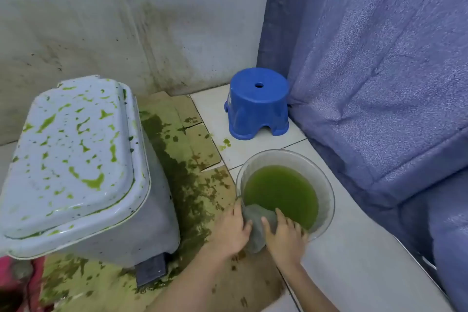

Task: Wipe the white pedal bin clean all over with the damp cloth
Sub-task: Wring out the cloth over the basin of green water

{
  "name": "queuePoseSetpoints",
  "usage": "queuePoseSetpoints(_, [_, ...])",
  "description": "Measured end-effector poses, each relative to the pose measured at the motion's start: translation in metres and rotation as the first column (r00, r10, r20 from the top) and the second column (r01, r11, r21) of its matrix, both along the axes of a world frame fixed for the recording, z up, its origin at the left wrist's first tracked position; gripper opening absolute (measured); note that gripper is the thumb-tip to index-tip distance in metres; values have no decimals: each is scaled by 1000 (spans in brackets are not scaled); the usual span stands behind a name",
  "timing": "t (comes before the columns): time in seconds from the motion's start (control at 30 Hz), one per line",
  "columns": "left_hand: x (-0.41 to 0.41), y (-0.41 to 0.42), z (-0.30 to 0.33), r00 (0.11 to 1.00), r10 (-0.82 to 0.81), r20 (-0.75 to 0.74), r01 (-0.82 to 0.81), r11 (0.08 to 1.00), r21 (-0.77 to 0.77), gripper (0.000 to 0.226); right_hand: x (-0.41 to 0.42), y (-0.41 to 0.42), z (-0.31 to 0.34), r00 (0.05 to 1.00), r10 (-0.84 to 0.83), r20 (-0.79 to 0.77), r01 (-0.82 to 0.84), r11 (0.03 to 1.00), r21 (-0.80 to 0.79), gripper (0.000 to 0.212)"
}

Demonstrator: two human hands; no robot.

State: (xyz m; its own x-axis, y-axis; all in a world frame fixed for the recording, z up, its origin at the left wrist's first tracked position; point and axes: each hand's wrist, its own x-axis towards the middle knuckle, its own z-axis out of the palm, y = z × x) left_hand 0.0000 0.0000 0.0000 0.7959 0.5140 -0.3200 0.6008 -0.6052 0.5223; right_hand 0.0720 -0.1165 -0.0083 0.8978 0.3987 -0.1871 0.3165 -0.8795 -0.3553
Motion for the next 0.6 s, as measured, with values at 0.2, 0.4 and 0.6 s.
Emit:
queuePoseSetpoints(0.2, [7, 0, -16, 991, 132, -30, -135, 933, -335, 89, 4, 10, 3, 983, -15, -182, 11, 1000, -28, 57])
queuePoseSetpoints(0.4, [10, 4, -5, 953, 301, -42, -290, 863, -413, 58, 15, 18, 15, 809, -33, -587, 419, 734, 535, 54])
queuePoseSetpoints(0.6, [7, 16, 47, 925, 354, 134, -240, 822, -516, 25, 24, 24, 52, 813, 114, -570, 462, 468, 753, 58])
